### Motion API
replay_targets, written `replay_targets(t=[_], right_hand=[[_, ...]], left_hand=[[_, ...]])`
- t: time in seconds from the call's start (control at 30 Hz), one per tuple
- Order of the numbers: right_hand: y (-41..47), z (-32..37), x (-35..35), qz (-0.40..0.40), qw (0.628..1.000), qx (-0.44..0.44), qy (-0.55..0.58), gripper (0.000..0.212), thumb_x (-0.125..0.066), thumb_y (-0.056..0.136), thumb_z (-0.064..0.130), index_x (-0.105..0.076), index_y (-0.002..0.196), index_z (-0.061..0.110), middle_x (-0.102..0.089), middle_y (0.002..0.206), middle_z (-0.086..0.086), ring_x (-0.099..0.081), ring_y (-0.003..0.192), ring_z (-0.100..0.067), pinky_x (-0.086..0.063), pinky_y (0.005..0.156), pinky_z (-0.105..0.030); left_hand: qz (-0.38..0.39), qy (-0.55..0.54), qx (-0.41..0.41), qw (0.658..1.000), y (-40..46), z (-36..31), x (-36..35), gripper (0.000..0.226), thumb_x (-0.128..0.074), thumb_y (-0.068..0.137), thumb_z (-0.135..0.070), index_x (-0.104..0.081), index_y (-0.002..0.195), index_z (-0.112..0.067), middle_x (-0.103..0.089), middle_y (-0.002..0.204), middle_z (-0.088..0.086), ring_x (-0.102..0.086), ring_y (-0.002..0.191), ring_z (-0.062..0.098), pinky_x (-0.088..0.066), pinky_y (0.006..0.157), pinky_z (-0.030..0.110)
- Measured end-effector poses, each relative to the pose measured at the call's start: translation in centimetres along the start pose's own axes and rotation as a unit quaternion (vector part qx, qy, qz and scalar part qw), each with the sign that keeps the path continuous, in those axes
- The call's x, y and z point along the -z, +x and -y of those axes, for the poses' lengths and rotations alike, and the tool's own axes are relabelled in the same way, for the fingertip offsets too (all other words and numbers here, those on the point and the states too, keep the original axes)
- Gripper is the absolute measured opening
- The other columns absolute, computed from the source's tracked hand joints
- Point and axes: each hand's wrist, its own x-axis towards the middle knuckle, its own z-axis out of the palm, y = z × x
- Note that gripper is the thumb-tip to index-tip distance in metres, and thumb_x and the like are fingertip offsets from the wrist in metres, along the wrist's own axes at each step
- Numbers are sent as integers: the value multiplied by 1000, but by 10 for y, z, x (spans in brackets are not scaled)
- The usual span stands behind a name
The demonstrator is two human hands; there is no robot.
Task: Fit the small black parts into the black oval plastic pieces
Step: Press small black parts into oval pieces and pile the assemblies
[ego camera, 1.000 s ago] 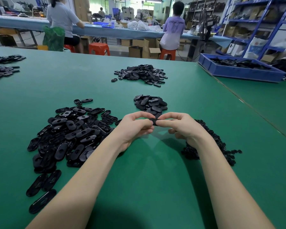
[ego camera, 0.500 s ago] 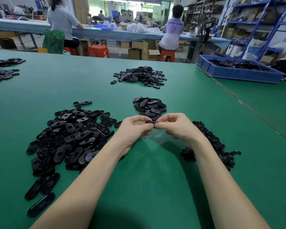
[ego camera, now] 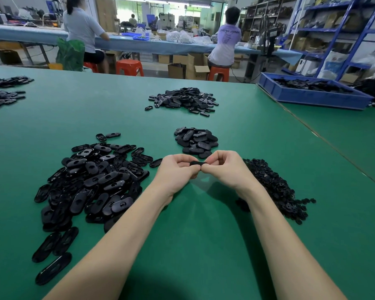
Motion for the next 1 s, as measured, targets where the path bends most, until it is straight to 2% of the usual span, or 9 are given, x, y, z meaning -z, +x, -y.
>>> replay_targets(t=[0.07, 0.17, 0.27, 0.33, 0.47, 0.6, 0.7, 0.77, 1.0], right_hand=[[0, -1, -5, -16, 1000, 13, 16, 23, -83, 66, 26, -64, 76, 19, -55, 55, 16, -45, 48, -2, -36, 49, -14], [3, -2, -15, -41, 994, 6, 101, 15, -78, 82, 11, -66, 81, 20, -58, 55, 18, -46, 44, 3, -35, 47, -11], [5, -1, -28, -76, 984, -17, 159, 12, -74, 85, 11, -68, 84, 21, -63, 60, 16, -50, 48, 2, -38, 53, -16], [3, -4, -37, -112, 986, -7, 127, 7, -73, 86, 17, -70, 84, 23, -67, 69, 14, -56, 58, -4, -44, 62, -24], [-1, -12, -45, -190, 979, 33, 63, 6, -67, 91, 29, -67, 86, 27, -69, 80, 13, -60, 71, 3, -43, 67, -17], [1, -13, -44, -214, 973, 22, 89, 8, -62, 95, 31, -66, 90, 26, -72, 86, 8, -58, 65, 2, -46, 68, -24], [1, -12, -43, -219, 970, 16, 109, 11, -61, 95, 29, -67, 89, 22, -73, 85, 3, -59, 65, -13, -51, 73, -33], [1, -14, -43, -216, 969, 10, 118, 13, -61, 95, 29, -67, 87, 21, -73, 82, 1, -58, 64, -16, -53, 73, -36], [0, -16, -43, -222, 965, 2, 143, 15, -60, 93, 31, -68, 84, 23, -71, 79, 0, -57, 62, -15, -48, 63, -28]], left_hand=[[-8, 2, -20, 1000, 1, 0, 2, 14, -74, 85, -2, -71, 89, -15, -74, 80, 4, -65, 67, 13, -55, 72, 21], [-6, 57, -79, 995, 4, -4, 13, 21, -74, 85, -6, -71, 96, -24, -78, 84, -2, -71, 73, 10, -55, 77, 24], [-23, 165, -130, 977, 6, -5, 24, 25, -74, 83, -9, -71, 96, -30, -78, 85, -8, -73, 77, 2, -54, 76, 15], [-54, 222, -157, 961, 5, -4, 26, 22, -75, 81, -12, -73, 94, -30, -75, 84, -14, -69, 70, -3, -47, 70, 4], [-97, 284, -188, 935, 11, -2, 25, 16, -80, 79, -22, -75, 91, -30, -70, 82, -19, -61, 63, -3, -41, 65, 0], [-136, 251, -181, 941, 34, -6, 18, 13, -81, 79, -33, -76, 91, -31, -69, 79, -18, -58, 62, -4, -44, 68, 11], [-146, 271, -154, 939, 63, -14, 7, 14, -79, 80, -37, -73, 90, -30, -65, 77, -21, -65, 83, 6, -50, 82, 24], [-152, 284, -129, 938, 81, -22, -2, 14, -77, 80, -37, -68, 89, -32, -62, 75, -21, -65, 92, 11, -47, 80, 26], [-173, 324, -80, 927, 119, -25, -23, 20, -73, 82, -44, -63, 91, -28, -72, 98, -10, -64, 103, 17, -40, 78, 28]])
